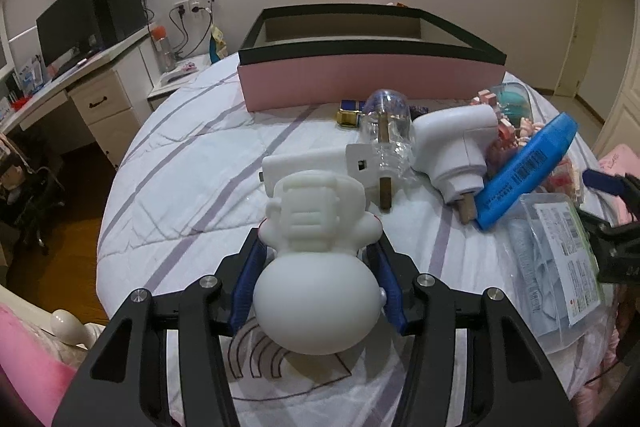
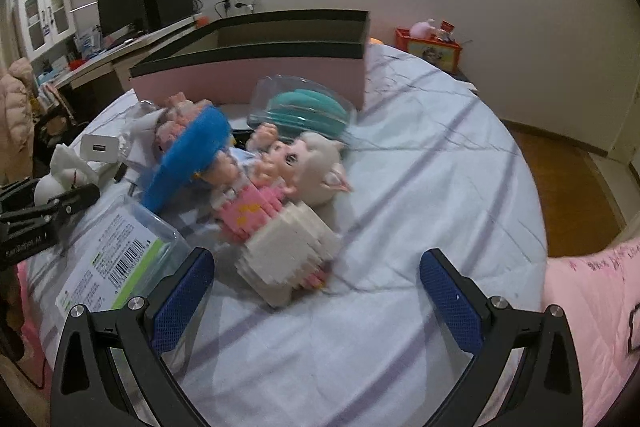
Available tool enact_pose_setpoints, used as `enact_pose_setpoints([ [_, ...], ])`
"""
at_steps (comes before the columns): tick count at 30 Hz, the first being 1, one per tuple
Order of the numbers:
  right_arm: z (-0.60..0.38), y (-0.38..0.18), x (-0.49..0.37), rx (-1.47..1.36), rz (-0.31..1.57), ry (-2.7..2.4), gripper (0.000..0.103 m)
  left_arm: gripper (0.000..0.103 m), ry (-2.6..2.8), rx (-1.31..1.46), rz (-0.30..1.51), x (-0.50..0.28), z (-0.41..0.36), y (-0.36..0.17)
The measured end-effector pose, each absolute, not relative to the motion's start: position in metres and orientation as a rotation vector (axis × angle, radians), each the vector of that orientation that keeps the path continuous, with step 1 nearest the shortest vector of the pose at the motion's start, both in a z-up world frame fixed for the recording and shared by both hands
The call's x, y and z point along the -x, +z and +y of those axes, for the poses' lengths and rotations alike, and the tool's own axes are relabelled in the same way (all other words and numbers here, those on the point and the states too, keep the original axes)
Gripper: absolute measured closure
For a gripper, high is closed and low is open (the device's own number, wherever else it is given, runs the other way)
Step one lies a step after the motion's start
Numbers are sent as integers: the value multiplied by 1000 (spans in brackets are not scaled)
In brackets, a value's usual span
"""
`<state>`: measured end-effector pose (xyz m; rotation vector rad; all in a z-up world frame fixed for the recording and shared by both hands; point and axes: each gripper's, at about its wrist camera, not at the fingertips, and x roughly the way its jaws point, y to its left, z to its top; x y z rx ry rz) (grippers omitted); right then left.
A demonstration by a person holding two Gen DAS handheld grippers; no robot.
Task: Organize rigid objects
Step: 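Grasp the pink-and-white block figure with the right tool while the left tool lifts the snowman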
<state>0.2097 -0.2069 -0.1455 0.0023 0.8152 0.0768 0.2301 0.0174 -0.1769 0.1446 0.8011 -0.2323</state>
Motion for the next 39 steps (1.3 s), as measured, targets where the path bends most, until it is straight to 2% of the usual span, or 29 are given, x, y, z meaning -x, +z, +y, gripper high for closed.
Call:
enact_pose_setpoints([
  [2, -204, -146, -213, -1, 813, 100, 3, 50, -234, -145, 802, -228, 17, -177],
  [5, -202, -145, -218, -4, 813, 132, 14, 50, -239, -135, 806, -225, 18, -176],
  [7, -202, -144, -219, -1, 809, 140, 28, 50, -240, -132, 808, -225, 19, -176],
  [12, -201, -144, -218, 1, 808, 186, 43, 50, -243, -125, 802, -223, 21, -175],
  [27, -203, -134, -196, -11, 775, 180, 43, 50, -269, -101, 764, -214, 18, -158],
  [39, -198, -75, -212, 34, 645, 175, 43, 50, -313, -110, 632, -229, 0, -98],
])
